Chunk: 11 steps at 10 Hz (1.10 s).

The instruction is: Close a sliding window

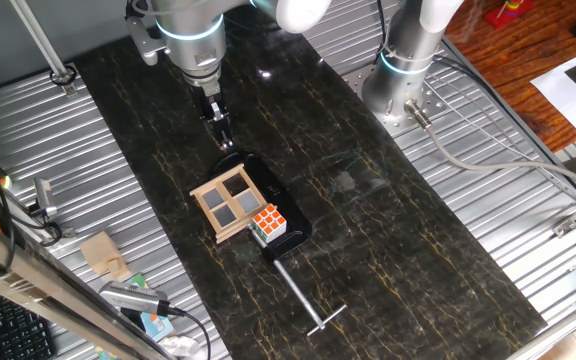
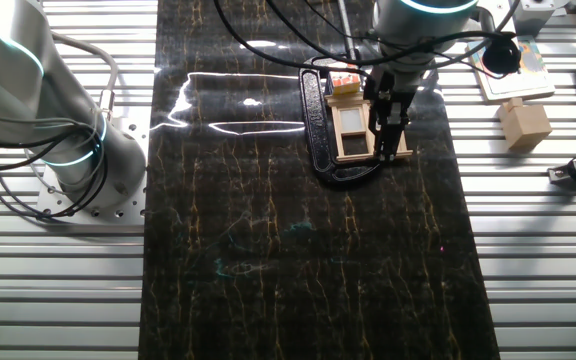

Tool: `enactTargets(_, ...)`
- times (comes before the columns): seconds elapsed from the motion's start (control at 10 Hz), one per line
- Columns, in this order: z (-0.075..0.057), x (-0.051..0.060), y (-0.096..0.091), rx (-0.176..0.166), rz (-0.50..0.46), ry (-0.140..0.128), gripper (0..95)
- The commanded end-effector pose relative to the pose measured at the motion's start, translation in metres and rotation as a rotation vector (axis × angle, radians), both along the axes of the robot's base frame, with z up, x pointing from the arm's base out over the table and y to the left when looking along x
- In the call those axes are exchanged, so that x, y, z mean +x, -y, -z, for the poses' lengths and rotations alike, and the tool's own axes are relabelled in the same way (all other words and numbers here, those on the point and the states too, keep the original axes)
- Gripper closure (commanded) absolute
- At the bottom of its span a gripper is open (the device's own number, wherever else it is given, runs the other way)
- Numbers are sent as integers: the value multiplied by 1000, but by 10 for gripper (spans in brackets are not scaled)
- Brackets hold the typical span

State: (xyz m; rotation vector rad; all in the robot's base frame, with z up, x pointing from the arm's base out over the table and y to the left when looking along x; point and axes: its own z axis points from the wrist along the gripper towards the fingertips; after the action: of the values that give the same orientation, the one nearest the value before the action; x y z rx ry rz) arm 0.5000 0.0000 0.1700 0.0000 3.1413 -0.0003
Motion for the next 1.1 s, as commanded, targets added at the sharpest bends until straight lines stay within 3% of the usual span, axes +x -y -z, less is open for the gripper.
enactTargets(0.1, 0, 0, 0, 76, -117, 7, 950)
enactTargets(1.1, 0, 0, 0, 62, -111, 1, 950)
